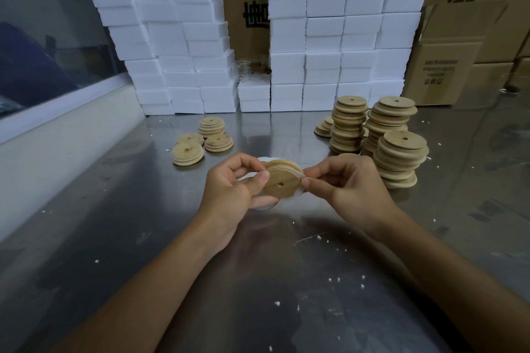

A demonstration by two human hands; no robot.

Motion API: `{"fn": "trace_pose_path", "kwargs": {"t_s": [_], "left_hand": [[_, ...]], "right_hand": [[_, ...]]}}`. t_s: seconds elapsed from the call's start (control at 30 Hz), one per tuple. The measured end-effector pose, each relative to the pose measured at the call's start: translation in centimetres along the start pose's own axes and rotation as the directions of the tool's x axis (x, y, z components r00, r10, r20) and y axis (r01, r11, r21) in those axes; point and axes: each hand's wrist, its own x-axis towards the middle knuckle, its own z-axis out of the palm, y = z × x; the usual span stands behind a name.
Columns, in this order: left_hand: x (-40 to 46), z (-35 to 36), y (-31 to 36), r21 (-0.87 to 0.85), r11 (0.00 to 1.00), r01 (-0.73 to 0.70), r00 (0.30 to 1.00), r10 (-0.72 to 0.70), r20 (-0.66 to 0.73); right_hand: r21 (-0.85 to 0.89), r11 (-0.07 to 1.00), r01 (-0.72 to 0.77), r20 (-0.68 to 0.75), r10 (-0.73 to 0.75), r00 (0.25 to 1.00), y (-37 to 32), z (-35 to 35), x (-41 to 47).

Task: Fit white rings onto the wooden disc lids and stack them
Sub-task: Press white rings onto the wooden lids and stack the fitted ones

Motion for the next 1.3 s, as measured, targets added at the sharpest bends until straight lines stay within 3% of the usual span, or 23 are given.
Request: {"fn": "trace_pose_path", "kwargs": {"t_s": [0.1,0.3,0.57,0.93,1.13,1.3], "left_hand": [[0.0,0.0,0.0,-0.029,0.999,0.014,1.0,-0.013,0.022],[0.1,-0.2,0.0,-0.062,0.997,0.042,0.999,-0.043,-0.01],[0.1,-0.1,0.2,-0.09,0.993,0.079,0.997,-0.079,-0.001],[0.1,-0.1,0.5,-0.196,0.969,0.154,0.987,-0.158,-0.007],[0.0,0.1,0.1,0.06,0.992,0.112,0.994,-0.112,-0.016],[-0.3,0.8,-0.2,0.173,0.981,0.082,0.996,-0.085,0.012]], "right_hand": [[0.02,1.0,-0.004,0.019,0.003,1.0,0.0,-0.3,0.1],[-0.127,0.989,0.073,0.068,-0.064,0.996,0.2,-0.1,0.0],[-0.036,0.999,0.008,0.101,-0.005,0.995,0.2,-0.5,0.1],[-0.1,0.992,0.081,0.07,-0.074,0.995,1.3,0.4,-0.2],[-0.013,0.995,0.094,-0.042,-0.095,0.995,0.8,0.6,-0.1],[-0.002,0.993,0.117,-0.046,-0.117,0.992,0.5,0.9,-0.3]]}}
